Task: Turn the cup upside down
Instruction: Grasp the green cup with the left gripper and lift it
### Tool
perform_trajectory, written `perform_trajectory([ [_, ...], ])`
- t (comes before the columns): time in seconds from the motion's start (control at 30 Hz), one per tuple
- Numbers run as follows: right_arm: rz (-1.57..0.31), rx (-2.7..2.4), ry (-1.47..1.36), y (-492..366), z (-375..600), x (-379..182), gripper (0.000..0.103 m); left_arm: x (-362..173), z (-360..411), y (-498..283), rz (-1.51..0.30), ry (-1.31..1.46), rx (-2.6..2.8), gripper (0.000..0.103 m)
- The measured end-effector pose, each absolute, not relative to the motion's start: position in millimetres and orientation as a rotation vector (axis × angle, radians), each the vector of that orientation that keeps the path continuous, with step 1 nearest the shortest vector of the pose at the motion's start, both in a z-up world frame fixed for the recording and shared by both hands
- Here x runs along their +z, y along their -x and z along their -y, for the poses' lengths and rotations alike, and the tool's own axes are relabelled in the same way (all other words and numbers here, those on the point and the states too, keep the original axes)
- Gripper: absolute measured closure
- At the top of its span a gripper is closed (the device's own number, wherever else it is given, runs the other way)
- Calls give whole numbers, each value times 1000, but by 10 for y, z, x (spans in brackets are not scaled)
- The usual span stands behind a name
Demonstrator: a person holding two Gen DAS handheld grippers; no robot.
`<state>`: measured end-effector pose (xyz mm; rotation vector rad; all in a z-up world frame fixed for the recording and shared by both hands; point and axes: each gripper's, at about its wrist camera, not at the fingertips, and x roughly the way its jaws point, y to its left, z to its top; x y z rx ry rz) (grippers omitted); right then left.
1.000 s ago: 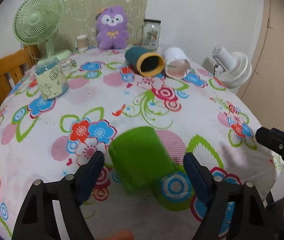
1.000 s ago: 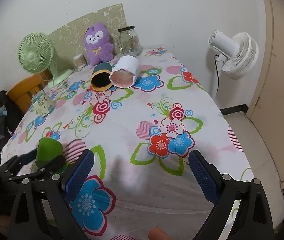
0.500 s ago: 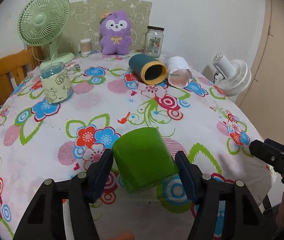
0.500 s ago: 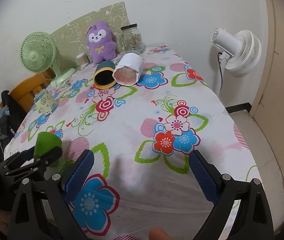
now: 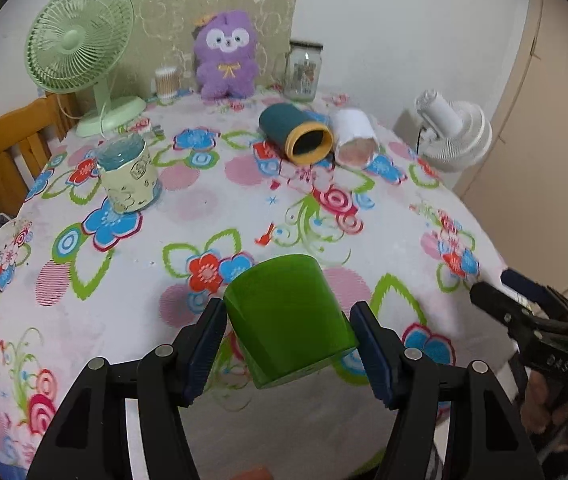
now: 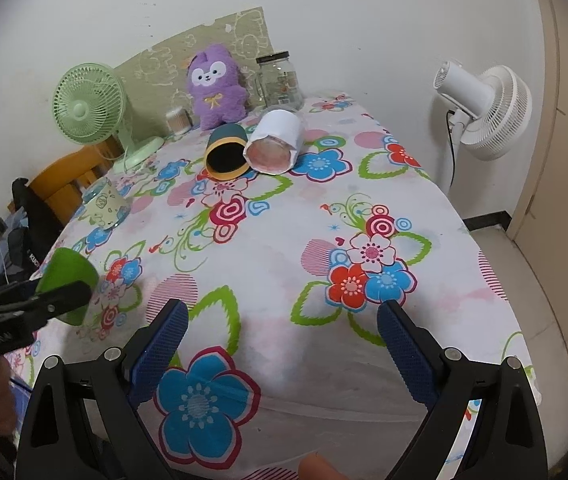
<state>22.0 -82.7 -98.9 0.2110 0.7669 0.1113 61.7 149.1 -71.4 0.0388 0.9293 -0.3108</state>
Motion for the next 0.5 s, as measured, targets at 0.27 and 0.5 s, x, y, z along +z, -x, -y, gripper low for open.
perform_trajectory([
  [0.27, -762, 132, -186, -197, 762, -946, 6, -660, -1545, -574, -1116, -284, -395, 37],
  [0.5, -769, 153, -171, -226, 667, -933, 6, -759, -1600, -707, -1375, -316, -472, 37],
])
